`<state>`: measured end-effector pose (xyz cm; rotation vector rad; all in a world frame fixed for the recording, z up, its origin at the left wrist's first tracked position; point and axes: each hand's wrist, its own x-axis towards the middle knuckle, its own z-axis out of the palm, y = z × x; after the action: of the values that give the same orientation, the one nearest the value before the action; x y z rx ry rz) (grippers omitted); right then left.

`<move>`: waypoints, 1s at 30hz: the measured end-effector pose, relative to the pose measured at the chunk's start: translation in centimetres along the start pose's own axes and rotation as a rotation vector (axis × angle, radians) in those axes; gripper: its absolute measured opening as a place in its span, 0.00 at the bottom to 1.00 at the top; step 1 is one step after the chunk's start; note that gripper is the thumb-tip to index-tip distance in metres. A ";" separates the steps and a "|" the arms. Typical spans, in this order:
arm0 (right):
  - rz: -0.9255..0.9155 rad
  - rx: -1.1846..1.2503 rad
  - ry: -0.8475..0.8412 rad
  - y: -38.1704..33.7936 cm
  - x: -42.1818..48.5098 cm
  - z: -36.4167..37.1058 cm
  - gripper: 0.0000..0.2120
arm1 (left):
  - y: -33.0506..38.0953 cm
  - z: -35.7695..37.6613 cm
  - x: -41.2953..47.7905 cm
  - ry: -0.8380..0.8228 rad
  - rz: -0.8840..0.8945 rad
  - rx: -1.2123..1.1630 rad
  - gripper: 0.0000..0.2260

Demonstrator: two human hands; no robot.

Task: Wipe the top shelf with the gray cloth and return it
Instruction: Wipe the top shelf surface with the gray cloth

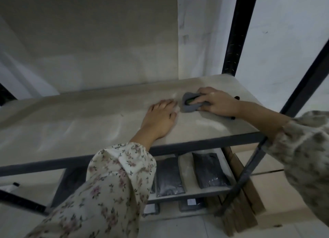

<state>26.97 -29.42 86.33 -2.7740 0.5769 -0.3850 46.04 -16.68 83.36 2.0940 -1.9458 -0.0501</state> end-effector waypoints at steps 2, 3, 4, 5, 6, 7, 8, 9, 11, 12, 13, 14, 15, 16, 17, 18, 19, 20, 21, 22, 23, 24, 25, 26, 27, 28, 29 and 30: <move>-0.051 0.025 -0.029 -2.1 -2.5 -0.1 0.14 | -0.2 0.0 -0.5 -0.015 0.016 0.004 0.21; -0.070 0.033 -0.050 -3.1 -3.7 -0.1 0.14 | -0.3 0.0 -0.9 -0.017 0.027 0.004 0.21; -0.077 0.033 -0.077 -4.1 -4.8 0.1 0.14 | -0.5 0.0 -1.3 -0.018 0.037 0.004 0.22; -0.084 0.035 -0.105 -5.1 -5.9 0.2 0.15 | -0.7 0.0 -1.8 -0.018 0.045 0.004 0.22; -0.096 0.055 -0.139 -5.8 -6.8 0.2 0.15 | -0.9 -0.1 -2.3 -0.019 0.051 0.007 0.22; -0.114 0.094 -0.173 -6.3 -7.2 -0.1 0.15 | -1.0 -0.1 -2.8 -0.020 0.057 0.012 0.22; -0.115 0.128 -0.188 -6.5 -7.2 -0.8 0.15 | -1.1 -0.3 -3.2 -0.020 0.063 0.016 0.22; -0.093 0.133 -0.157 -6.3 -6.5 -1.7 0.15 | -1.1 -0.4 -3.4 -0.019 0.069 0.019 0.22; 0.002 0.051 0.025 -4.3 -4.1 -3.3 0.15 | -0.9 -0.6 -3.6 -0.017 0.079 0.024 0.22; 0.055 -0.027 0.103 -3.0 -2.8 -3.7 0.15 | -0.8 -0.7 -3.7 -0.020 0.077 0.028 0.22; 0.120 -0.094 0.134 -1.7 -1.8 -3.6 0.14 | -0.7 -0.7 -3.7 -0.025 0.070 0.030 0.22; 0.188 -0.131 0.121 -0.8 -1.2 -3.0 0.14 | -0.7 -0.8 -3.8 -0.029 0.063 0.030 0.22; 0.244 -0.147 0.100 -0.1 -1.0 -2.0 0.13 | -0.6 -0.8 -3.8 -0.032 0.057 0.029 0.22; 0.277 -0.159 0.095 0.3 -1.2 -1.0 0.13 | -0.7 -0.8 -3.8 -0.034 0.055 0.028 0.22; 0.274 -0.171 0.106 0.1 -1.5 -0.2 0.14 | -0.7 -0.8 -3.8 -0.035 0.057 0.024 0.22; 0.244 -0.176 0.110 -0.4 -1.9 0.3 0.14 | -0.8 -0.8 -3.9 -0.034 0.060 0.018 0.22; 0.203 -0.159 0.098 -1.1 -2.4 0.4 0.15 | -0.8 -0.7 -4.0 -0.036 0.064 0.012 0.22; 0.160 -0.135 0.074 -2.0 -3.1 0.4 0.15 | -0.9 -0.6 -4.0 -0.037 0.069 0.009 0.22; 0.109 -0.122 0.057 -3.1 -4.0 0.4 0.15 | -0.9 -0.5 -3.9 -0.035 0.072 0.009 0.22; 0.058 -0.111 0.050 -4.4 -5.0 0.6 0.15 | -0.9 -0.5 -3.9 -0.032 0.072 0.009 0.22; 0.013 -0.087 0.044 -5.7 -6.3 1.0 0.16 | -1.0 -0.4 -3.8 -0.028 0.070 0.009 0.22; -0.033 -0.041 0.030 -7.0 -7.6 1.3 0.16 | -1.1 -0.4 -3.6 -0.024 0.070 0.010 0.22; -0.074 0.021 0.001 -7.9 -8.6 1.6 0.16 | -1.2 -0.3 -3.6 -0.021 0.071 0.011 0.22; -0.102 0.073 -0.034 -8.3 -9.3 1.4 0.15 | -1.2 -0.3 -3.6 -0.017 0.073 0.014 0.22; -0.098 0.101 -0.052 -8.3 -9.2 0.7 0.15 | -1.2 -0.2 -3.5 -0.012 0.078 0.016 0.22; -0.060 0.112 -0.029 -7.8 -8.7 -0.1 0.15 | -1.2 -0.2 -3.4 -0.006 0.083 0.016 0.22; 0.023 0.107 0.034 -6.8 -7.6 -1.0 0.14 | -1.2 -0.2 -3.3 0.001 0.087 0.017 0.22; 0.121 0.084 0.106 -5.6 -6.2 -1.8 0.13 | -1.2 -0.3 -3.2 0.007 0.089 0.019 0.22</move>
<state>22.89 -22.25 88.53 -2.6359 0.7319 -0.5193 46.95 -13.38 82.80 2.0143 -2.0404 -0.0067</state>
